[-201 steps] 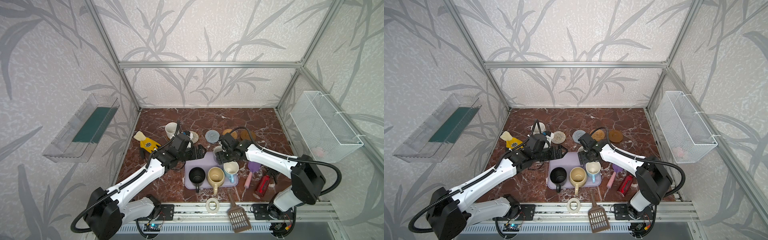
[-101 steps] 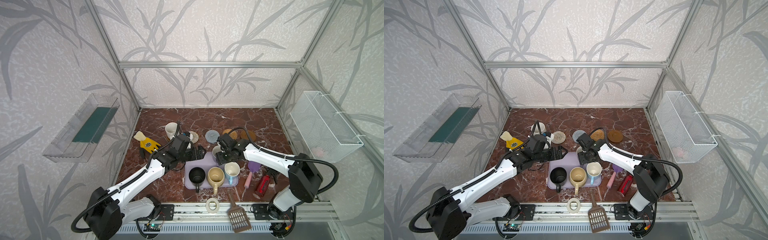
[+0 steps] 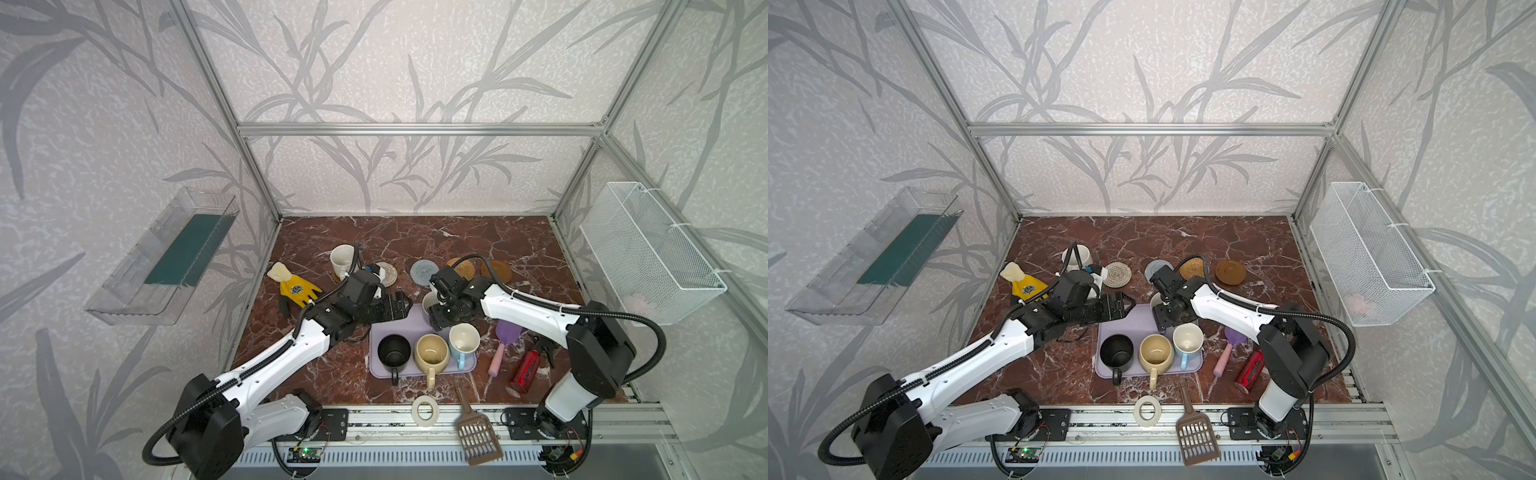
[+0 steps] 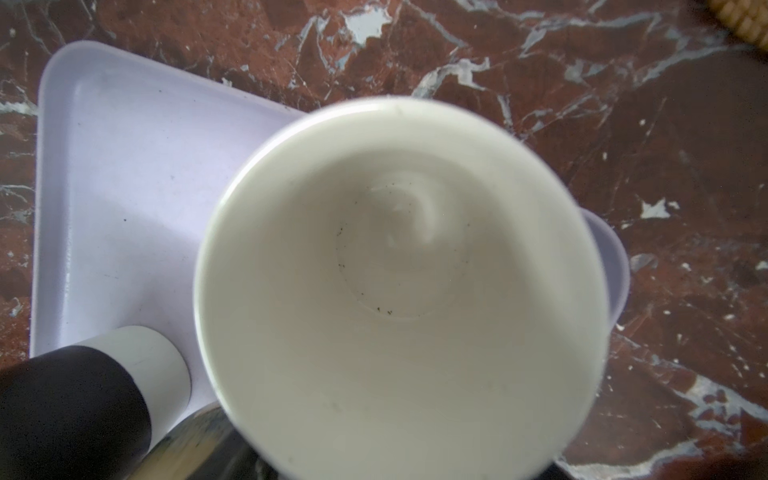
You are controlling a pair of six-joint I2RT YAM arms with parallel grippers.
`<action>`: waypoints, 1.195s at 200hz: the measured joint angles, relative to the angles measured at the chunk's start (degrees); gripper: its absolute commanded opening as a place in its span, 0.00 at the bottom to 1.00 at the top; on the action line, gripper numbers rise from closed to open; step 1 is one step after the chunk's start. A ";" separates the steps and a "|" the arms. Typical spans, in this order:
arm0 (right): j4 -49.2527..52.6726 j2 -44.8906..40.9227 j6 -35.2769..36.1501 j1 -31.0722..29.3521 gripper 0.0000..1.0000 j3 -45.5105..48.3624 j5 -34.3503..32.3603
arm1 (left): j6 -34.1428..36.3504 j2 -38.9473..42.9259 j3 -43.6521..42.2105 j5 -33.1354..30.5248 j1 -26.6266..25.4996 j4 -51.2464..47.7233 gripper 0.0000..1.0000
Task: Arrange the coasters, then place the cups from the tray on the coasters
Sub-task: 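Lift the lavender mug out of the tray with the right gripper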
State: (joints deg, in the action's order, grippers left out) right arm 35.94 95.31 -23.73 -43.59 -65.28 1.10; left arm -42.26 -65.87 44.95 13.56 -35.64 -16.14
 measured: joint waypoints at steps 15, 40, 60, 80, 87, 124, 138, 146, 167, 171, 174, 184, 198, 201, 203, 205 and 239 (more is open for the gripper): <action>0.72 0.24 0.17 0.00 0.73 -0.57 -0.87 | 0.00 0.00 -0.28 -0.11 0.02 0.11 0.95; 1.97 0.24 0.07 -0.02 0.70 -1.38 -2.16 | 0.00 0.09 -0.35 -0.13 0.02 0.09 0.96; 3.28 0.24 -0.28 -0.02 0.65 -2.21 -2.91 | 0.02 0.26 -0.35 -0.20 0.02 0.09 0.95; 4.15 0.24 -0.33 -0.07 0.62 -2.91 -3.69 | 0.02 0.52 -0.46 -0.22 0.02 0.11 0.95; 4.31 0.24 -0.33 -0.07 0.62 -2.95 -3.89 | 0.00 0.57 -0.55 -0.22 0.02 0.11 0.96; 4.55 0.24 -0.33 -0.07 0.63 -2.95 -3.96 | 0.02 0.59 -0.57 -0.22 0.02 0.13 0.96; 4.81 0.24 -0.46 -0.07 0.61 -2.95 -4.09 | 0.00 0.59 -0.57 -0.22 0.00 0.13 0.95; 4.92 0.24 -0.44 -0.07 0.59 -2.95 -4.09 | 0.00 0.59 -0.59 -0.22 0.00 0.13 0.95; 4.92 0.24 -0.61 -0.09 0.57 -2.95 -3.98 | 0.02 0.63 -0.66 -0.33 0.00 0.13 0.95; 4.94 0.24 -0.70 -0.09 0.58 -2.95 -3.93 | 0.02 0.66 -0.68 -0.44 0.00 0.15 0.95; 4.94 0.24 -0.70 -0.11 0.58 -2.95 -3.89 | 0.02 0.70 -0.72 -0.48 0.00 0.15 0.96; 4.96 0.24 -0.76 -0.15 0.56 -2.95 -3.89 | 0.02 0.85 -0.92 -0.63 0.00 0.15 0.96; 5.05 0.24 -0.92 -0.31 0.52 -2.95 -3.93 | 0.02 0.98 -1.20 -0.83 0.02 0.22 0.95; 5.09 0.24 -0.94 -0.33 0.51 -2.95 -3.96 | 0.02 1.03 -1.27 -0.92 0.00 0.22 0.96; 5.11 0.24 -0.96 -0.35 0.51 -2.95 -3.96 | 0.02 1.03 -1.31 -0.96 0.02 0.22 0.96; 5.11 0.22 -0.96 -0.35 0.51 -2.95 -3.96 | 0.02 1.03 -1.36 -1.05 0.02 0.22 0.95; 5.03 0.13 -1.33 -0.39 0.46 -2.47 -3.80 | 0.02 1.18 -1.62 -1.53 0.02 0.28 0.95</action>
State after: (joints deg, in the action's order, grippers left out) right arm 40.97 95.44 -25.06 -43.99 -67.75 -2.70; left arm -42.24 -64.69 43.33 12.03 -35.62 -15.86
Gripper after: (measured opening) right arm 0.473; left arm 0.956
